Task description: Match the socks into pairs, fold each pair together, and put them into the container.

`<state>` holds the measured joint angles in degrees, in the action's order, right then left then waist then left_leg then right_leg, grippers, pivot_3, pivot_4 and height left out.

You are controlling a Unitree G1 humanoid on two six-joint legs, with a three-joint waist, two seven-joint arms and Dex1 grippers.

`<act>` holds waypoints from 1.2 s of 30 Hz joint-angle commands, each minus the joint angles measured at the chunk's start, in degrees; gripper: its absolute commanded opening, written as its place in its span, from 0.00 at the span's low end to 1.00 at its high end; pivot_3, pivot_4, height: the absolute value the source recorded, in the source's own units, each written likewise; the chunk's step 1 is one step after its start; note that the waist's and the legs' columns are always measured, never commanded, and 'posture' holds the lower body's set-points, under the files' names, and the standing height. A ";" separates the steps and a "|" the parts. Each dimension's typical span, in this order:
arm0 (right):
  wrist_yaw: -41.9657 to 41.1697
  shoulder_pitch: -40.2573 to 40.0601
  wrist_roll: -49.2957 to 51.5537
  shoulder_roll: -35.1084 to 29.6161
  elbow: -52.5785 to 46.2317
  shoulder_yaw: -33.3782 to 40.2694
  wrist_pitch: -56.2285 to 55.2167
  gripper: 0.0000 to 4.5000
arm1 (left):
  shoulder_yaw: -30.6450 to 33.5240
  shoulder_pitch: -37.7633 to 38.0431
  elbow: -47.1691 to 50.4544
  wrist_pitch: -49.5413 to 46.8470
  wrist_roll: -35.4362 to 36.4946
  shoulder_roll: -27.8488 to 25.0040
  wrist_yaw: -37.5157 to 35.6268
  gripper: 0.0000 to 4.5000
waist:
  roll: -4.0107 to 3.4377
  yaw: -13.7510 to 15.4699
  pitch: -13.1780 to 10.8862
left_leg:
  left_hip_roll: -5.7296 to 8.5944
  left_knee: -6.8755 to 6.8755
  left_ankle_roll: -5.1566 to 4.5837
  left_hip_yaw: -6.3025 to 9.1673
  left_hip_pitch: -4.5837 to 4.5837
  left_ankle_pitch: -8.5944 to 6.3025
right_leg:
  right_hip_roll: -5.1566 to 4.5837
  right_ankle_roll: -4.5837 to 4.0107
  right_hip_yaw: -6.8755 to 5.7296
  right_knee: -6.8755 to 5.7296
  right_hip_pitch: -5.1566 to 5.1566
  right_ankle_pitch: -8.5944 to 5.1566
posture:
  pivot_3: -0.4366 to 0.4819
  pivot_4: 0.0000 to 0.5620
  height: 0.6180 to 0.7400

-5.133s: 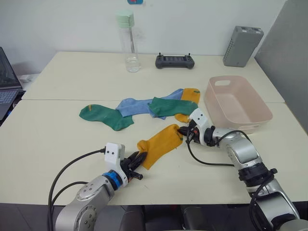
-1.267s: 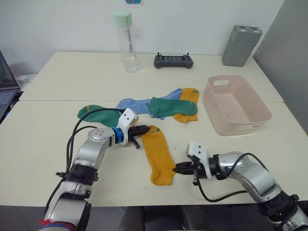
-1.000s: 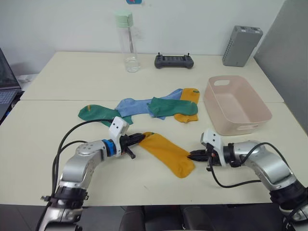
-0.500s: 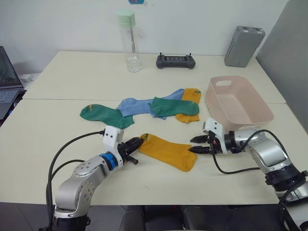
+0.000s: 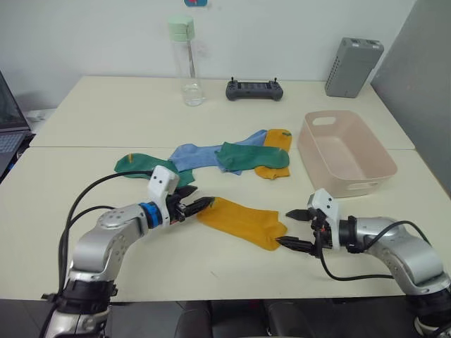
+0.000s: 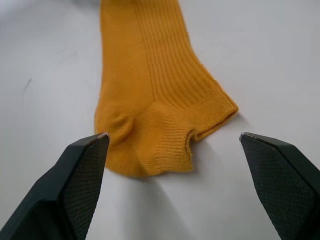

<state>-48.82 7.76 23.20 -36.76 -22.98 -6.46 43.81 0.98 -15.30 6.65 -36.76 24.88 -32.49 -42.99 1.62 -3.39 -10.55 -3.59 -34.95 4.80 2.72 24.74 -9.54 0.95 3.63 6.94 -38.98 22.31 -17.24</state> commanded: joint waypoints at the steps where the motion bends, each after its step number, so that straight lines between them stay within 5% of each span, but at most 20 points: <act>1: 2.97 -0.40 0.11 0.99 -2.64 0.60 0.22 0.91 | -1.61 -1.24 -1.77 2.38 -2.36 -1.91 -2.35 0.67 | 0.00 -0.14 0.00 | 0.00 0.01 0.00 0.00 0.00 0.00 | 0.00 -0.01 0.00 0.00 0.01 0.00 | 0.48 0.27 1.00; 11: 3.37 -1.41 2.79 0.59 -4.08 0.88 1.45 0.15 | -0.67 1.81 -0.55 2.03 -2.66 -4.92 -4.70 0.00 | 0.00 0.10 0.00 | -0.01 0.06 0.00 0.00 0.01 0.00 | 0.00 -0.05 -0.01 0.00 0.01 -0.04 | 0.48 0.27 1.00; 13: 3.08 -1.71 2.76 0.13 -4.00 0.72 1.02 0.00 | 0.77 2.96 0.74 0.92 -1.11 -4.34 -4.16 0.00 | 0.00 0.10 0.00 | -0.01 0.06 0.00 0.01 0.01 0.00 | 0.00 -0.05 -0.02 0.00 0.01 -0.04 | 0.48 0.27 1.00; 26: -0.55 4.60 4.08 -3.31 -0.18 0.88 1.40 0.00 | 12.03 17.95 21.55 -14.85 15.27 -0.64 4.24 0.00 | 0.01 0.04 0.00 | -0.07 0.06 0.00 0.04 0.00 0.00 | 0.00 -0.08 -0.05 -0.01 0.01 -0.05 | 0.48 0.27 1.00; 36: -2.13 5.85 2.68 -3.11 4.15 -0.86 -0.71 0.00 | 10.96 19.68 18.76 -11.38 11.69 -0.71 7.14 0.00 | 0.01 0.16 0.00 | -0.01 -0.02 0.00 -0.04 -0.02 0.00 | -0.03 -0.38 0.04 0.01 0.00 -0.21 | 0.48 0.27 1.00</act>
<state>-50.16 13.00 25.89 -39.81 -18.44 -7.38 44.18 12.46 4.23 24.99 -49.40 37.01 -32.45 -35.38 1.63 -3.23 -10.55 -3.60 -34.97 4.80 2.67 24.72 -9.54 0.91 3.25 6.98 -38.97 22.31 -17.45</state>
